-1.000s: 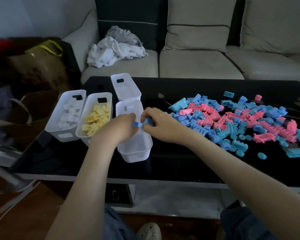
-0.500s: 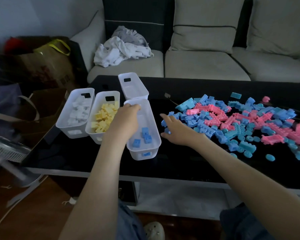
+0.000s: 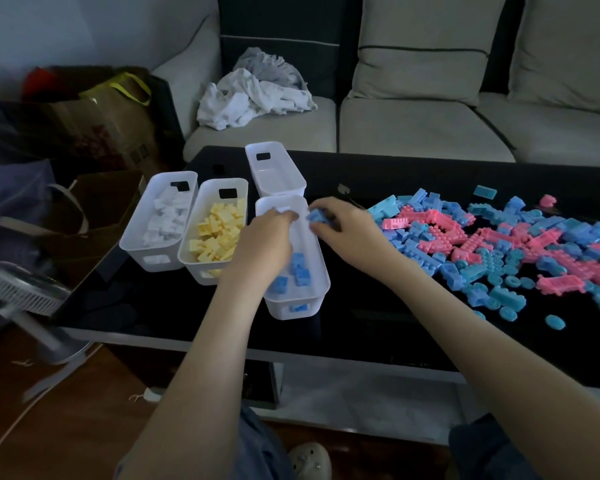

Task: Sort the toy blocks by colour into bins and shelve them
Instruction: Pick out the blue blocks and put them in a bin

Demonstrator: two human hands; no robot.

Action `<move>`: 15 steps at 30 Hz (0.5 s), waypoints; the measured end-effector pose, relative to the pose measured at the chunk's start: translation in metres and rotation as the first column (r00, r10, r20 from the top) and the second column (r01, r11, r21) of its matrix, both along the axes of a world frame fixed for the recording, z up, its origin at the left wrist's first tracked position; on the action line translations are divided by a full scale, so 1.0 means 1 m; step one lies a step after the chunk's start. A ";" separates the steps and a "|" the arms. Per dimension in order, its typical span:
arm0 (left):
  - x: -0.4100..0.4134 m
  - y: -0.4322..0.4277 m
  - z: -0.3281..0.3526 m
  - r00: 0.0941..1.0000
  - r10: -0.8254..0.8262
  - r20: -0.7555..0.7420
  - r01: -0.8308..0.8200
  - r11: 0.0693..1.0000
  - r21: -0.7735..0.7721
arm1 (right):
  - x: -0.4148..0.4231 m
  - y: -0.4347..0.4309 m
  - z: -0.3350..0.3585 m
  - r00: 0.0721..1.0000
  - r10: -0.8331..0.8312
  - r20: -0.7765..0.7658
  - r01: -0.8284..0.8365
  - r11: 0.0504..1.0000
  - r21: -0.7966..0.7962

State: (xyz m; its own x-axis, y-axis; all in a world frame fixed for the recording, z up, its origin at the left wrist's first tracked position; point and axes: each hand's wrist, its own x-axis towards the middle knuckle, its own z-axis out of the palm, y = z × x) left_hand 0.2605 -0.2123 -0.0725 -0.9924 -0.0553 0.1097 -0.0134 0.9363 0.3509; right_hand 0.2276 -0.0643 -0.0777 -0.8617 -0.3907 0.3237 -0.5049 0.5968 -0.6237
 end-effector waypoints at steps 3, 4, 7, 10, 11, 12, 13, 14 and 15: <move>-0.001 0.006 0.004 1.000 0.010 0.013 -0.010 1.000 -0.001 | 0.005 -0.007 0.001 0.991 0.091 0.103 -0.101 0.991 0.093; 0.000 0.006 0.004 1.000 0.013 0.025 -0.013 1.000 0.003 | 0.001 -0.006 0.000 0.993 0.069 0.095 -0.078 0.993 0.089; 0.003 0.006 0.005 0.997 -0.004 0.075 0.005 1.000 -0.013 | -0.025 0.012 -0.008 0.992 -0.104 0.065 0.092 0.983 0.159; 0.004 0.005 0.006 0.994 -0.012 0.111 0.016 0.999 -0.038 | -0.047 0.037 -0.027 0.971 -0.217 0.102 0.129 0.832 0.540; 0.003 0.005 0.005 0.993 -0.017 0.121 0.023 0.999 -0.045 | -0.052 0.042 -0.033 0.969 -0.225 0.105 0.108 0.764 0.636; 0.003 0.005 0.005 0.991 -0.023 0.130 0.030 0.998 -0.052 | -0.053 0.044 -0.037 0.971 -0.218 0.100 0.090 0.719 0.689; 0.003 0.004 0.006 0.990 -0.027 0.137 0.035 0.998 -0.058 | -0.054 0.044 -0.038 0.975 -0.201 0.097 0.077 0.712 0.698; 0.003 0.003 0.006 0.990 -0.028 0.141 0.037 0.997 -0.061 | -0.055 0.042 -0.039 0.979 -0.180 0.100 0.065 0.732 0.678; 0.003 0.002 0.006 0.990 -0.029 0.141 0.038 0.997 -0.062 | -0.055 0.041 -0.039 0.981 -0.160 0.112 0.051 0.761 0.647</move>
State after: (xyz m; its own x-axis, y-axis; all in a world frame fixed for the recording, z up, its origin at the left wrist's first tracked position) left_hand 0.2639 -0.2099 -0.0660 -0.9994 -0.0190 -0.0286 -0.0265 0.9576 0.2870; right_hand 0.1722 -0.0237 -0.1164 -0.9260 -0.3628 -0.1044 -0.3473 0.9271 -0.1410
